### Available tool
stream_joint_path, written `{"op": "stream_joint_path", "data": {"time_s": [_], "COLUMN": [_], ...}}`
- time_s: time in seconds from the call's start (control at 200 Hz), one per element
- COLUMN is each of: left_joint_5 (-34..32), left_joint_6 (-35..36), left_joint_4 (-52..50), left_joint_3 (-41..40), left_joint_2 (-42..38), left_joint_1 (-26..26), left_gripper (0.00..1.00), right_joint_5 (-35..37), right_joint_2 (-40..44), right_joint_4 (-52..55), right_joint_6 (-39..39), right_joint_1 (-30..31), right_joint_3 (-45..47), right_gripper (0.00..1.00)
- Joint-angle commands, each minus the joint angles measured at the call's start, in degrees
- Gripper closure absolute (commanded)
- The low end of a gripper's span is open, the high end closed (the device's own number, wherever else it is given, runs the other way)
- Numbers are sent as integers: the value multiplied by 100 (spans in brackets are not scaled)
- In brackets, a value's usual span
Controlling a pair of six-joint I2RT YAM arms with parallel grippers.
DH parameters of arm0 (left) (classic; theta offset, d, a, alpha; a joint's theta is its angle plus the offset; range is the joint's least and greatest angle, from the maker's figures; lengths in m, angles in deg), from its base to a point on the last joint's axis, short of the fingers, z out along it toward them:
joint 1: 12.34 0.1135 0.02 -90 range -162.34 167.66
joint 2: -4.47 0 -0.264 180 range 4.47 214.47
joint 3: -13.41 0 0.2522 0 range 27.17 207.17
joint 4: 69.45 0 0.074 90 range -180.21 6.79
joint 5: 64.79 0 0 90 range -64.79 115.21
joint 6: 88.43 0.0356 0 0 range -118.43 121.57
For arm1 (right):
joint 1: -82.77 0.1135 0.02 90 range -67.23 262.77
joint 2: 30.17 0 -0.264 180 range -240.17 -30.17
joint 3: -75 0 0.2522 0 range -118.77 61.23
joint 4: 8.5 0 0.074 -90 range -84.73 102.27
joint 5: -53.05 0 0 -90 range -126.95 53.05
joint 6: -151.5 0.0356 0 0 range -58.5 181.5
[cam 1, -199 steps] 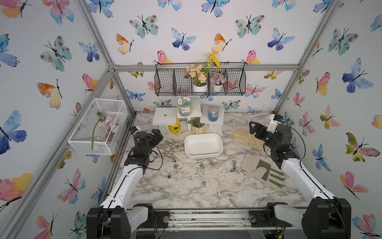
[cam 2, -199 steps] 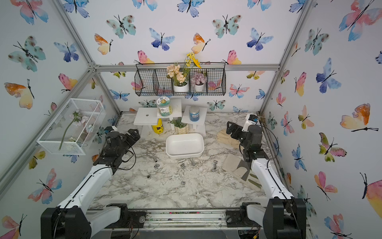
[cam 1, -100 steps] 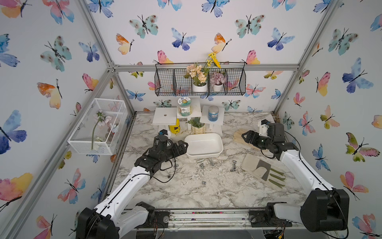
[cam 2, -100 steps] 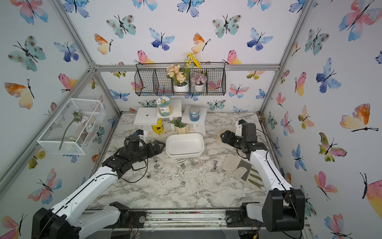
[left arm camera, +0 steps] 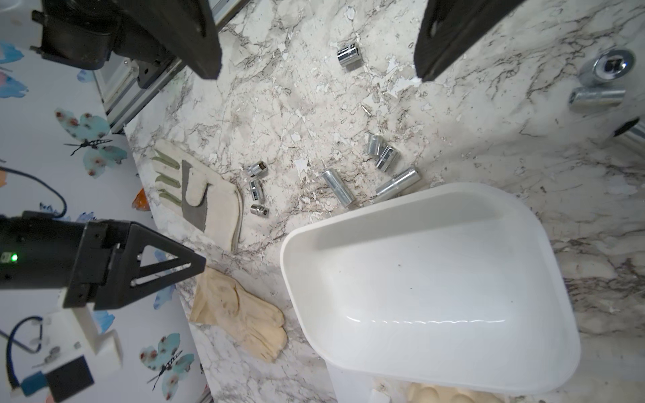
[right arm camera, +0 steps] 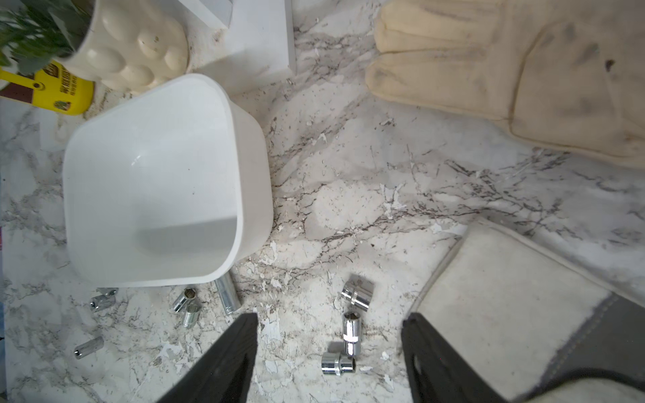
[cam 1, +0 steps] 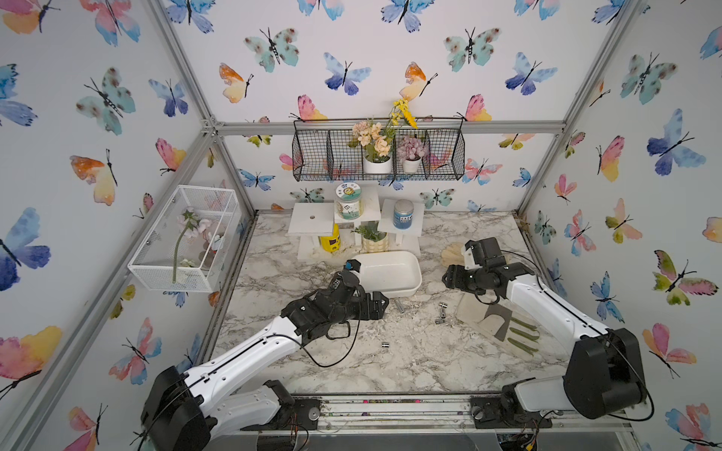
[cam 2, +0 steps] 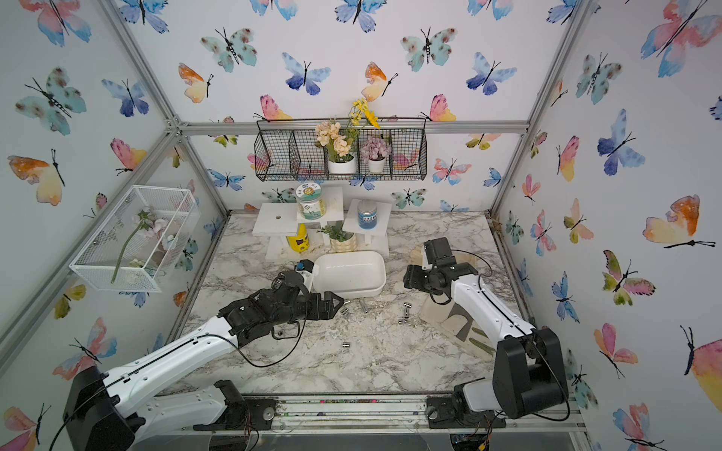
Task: Put the socket on the desktop into the storage box
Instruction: Pick up the socket head from the center of the board.
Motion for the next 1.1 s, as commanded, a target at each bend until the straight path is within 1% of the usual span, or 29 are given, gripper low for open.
{"op": "stream_joint_path", "data": {"time_s": [0.0,0.105,0.295,0.561,1.096], "left_joint_5": [-305,-327,-312,-306,-362], "left_joint_6": [81,111,107,65,-29], "left_joint_4": [-27,60,189,232,235], "left_joint_3": [117,152,154,87,-49], "left_joint_2": [259,362,445,487,368], "left_joint_1": [-107,-241,-334,-380,-378], "left_gripper": [12,12,11,11,11], "right_joint_5": [473,661,835,1130,1278], "right_joint_2": [-229,-373,-727,-1086,-1459], "right_joint_4": [244,152,72,97,4], "right_joint_6": [181,343,538,774,1078], "right_joint_1": [184,337,444,613,806], "right_joint_3": [-120,-54,-24,-1,106], "right_gripper": [30,31,40,42,48]}}
